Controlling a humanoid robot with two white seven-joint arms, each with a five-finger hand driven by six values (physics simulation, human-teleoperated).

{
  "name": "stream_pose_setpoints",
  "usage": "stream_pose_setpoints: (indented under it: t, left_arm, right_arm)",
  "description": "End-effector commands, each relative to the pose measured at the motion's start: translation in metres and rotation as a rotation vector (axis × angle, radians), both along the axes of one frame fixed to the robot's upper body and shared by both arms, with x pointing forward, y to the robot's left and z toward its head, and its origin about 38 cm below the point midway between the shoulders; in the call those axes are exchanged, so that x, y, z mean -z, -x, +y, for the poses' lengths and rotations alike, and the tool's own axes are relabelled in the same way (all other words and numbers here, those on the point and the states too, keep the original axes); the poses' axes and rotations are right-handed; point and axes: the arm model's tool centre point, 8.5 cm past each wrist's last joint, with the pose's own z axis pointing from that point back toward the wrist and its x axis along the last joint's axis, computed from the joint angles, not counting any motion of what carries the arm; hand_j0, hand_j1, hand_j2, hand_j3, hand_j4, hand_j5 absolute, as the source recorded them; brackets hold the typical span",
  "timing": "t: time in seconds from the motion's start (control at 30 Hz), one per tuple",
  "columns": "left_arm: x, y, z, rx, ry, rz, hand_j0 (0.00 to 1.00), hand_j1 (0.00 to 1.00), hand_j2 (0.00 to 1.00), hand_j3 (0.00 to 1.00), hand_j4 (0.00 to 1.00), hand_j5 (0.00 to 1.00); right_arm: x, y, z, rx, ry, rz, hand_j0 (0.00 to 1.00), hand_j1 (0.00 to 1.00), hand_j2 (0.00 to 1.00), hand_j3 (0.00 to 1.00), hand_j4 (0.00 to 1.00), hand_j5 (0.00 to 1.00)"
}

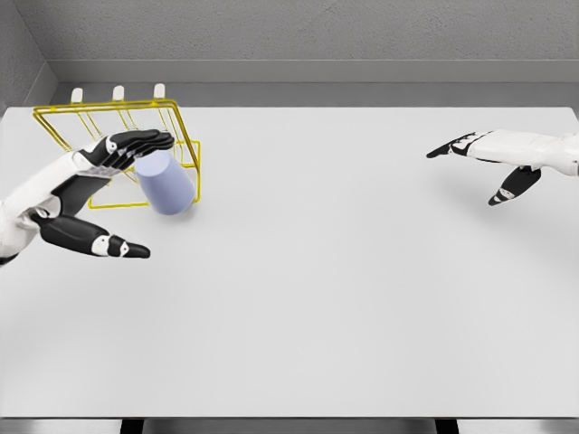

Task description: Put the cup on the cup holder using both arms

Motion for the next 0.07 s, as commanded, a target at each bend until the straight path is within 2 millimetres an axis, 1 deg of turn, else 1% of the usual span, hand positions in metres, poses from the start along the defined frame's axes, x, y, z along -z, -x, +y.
stream_pose_setpoints:
  t: [0.0, 0.03]
  left_arm:
    - [0.0081, 0.0041, -0.0086, 0.023, -0.049, -0.016, 1.00, 1.00, 1.00, 1.00, 1.00, 1.00]
    - [0.0067, 0.0036, -0.0077, 0.021, -0.051, -0.020, 1.00, 1.00, 1.00, 1.00, 1.00, 1.00]
  right_arm:
    - [-0.0015, -0.0004, -0.0002, 0.003, -0.006, -0.002, 1.00, 1.00, 1.00, 1.00, 1.00, 1.00]
    - [-0.0006, -0.0004, 0.0016, 0.000, -0.008, -0.001, 1.00, 1.00, 1.00, 1.00, 1.00, 1.00]
